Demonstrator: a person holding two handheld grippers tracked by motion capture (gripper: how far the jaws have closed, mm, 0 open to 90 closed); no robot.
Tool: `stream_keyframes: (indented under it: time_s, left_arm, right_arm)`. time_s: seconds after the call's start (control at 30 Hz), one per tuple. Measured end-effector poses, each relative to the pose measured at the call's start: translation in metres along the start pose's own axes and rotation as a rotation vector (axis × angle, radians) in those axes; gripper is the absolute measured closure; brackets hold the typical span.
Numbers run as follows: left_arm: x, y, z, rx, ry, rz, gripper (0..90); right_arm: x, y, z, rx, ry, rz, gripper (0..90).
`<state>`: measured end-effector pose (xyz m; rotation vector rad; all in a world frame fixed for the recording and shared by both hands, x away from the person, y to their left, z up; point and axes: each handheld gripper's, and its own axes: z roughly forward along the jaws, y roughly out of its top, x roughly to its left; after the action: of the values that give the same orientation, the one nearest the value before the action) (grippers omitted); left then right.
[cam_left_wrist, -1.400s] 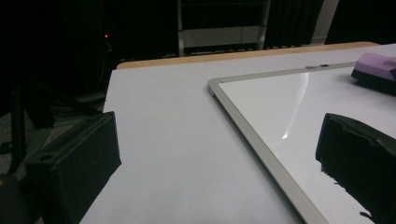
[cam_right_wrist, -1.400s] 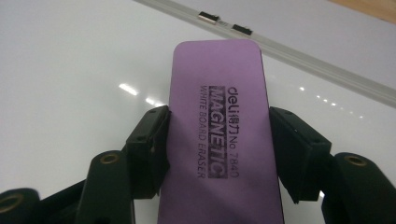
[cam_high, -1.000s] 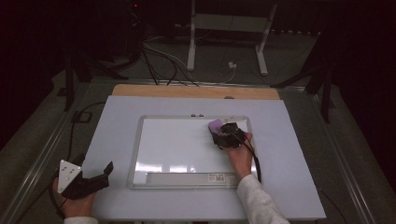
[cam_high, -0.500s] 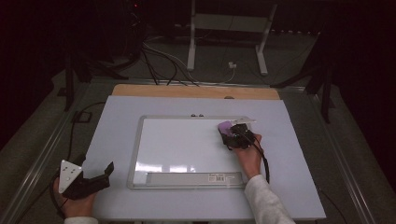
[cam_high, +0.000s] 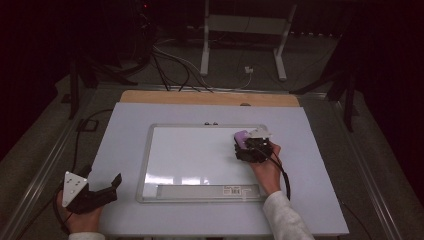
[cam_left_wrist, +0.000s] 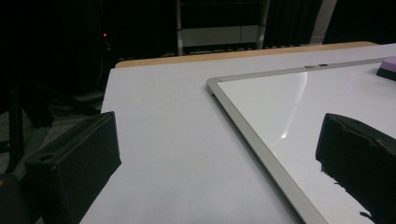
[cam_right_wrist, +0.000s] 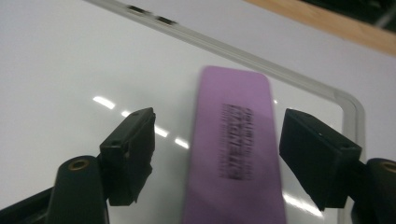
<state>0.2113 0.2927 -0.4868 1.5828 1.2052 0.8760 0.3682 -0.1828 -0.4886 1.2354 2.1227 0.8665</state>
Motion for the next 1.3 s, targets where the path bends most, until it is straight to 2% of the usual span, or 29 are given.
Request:
stream_keyframes:
  time_s: [0.1, 0.2, 0.4, 0.7, 0.77, 0.9, 0.97, 1.03, 1.1, 1.17, 1.3]
  left_arm:
    - [0.000, 0.000, 0.000, 0.000, 0.000, 0.000, 0.7]
    - [0.000, 0.000, 0.000, -0.002, 0.000, -0.003, 0.7]
    - [0.000, 0.000, 0.000, -0.001, -0.001, 0.000, 0.7]
    - [0.000, 0.000, 0.000, -0.001, -0.001, 0.000, 0.7]
    - [0.000, 0.000, 0.000, 0.000, -0.001, -0.001, 0.7]
    - [0.000, 0.000, 0.000, 0.001, -0.001, -0.001, 0.7]
    - [0.000, 0.000, 0.000, -0.001, -0.001, 0.000, 0.7]
    - [0.000, 0.000, 0.000, 0.000, 0.000, -0.001, 0.7]
    - [0.000, 0.000, 0.001, 0.001, -0.001, -0.004, 0.7]
    - [0.000, 0.000, 0.000, 0.001, -0.001, -0.001, 0.7]
    - [0.000, 0.000, 0.000, -0.001, -0.001, -0.002, 0.7]
  right_arm:
    - [0.006, -0.001, 0.001, 0.020, -0.009, -0.052, 29.0]
    - [0.005, -0.004, 0.007, 0.053, 0.002, -0.047, 28.9]
    - [0.003, -0.003, 0.008, 0.062, -0.008, -0.064, 29.6]
    - [-0.008, -0.002, 0.008, 0.056, -0.021, -0.017, 29.9]
    - [-0.010, -0.002, 0.008, 0.058, -0.023, -0.009, 33.0]
    - [-0.012, -0.001, 0.008, 0.078, -0.047, -0.035, 37.5]
    - [-0.016, -0.001, 0.009, 0.083, -0.063, -0.021, 38.9]
    - [-0.019, -0.001, 0.009, 0.087, -0.060, 0.005, 41.9]
    - [-0.020, -0.001, 0.008, 0.088, -0.079, -0.008, 48.7]
    - [-0.021, -0.001, 0.009, 0.096, -0.104, -0.017, 51.8]
    - [-0.024, -0.001, 0.009, 0.099, -0.098, 0.003, 53.3]
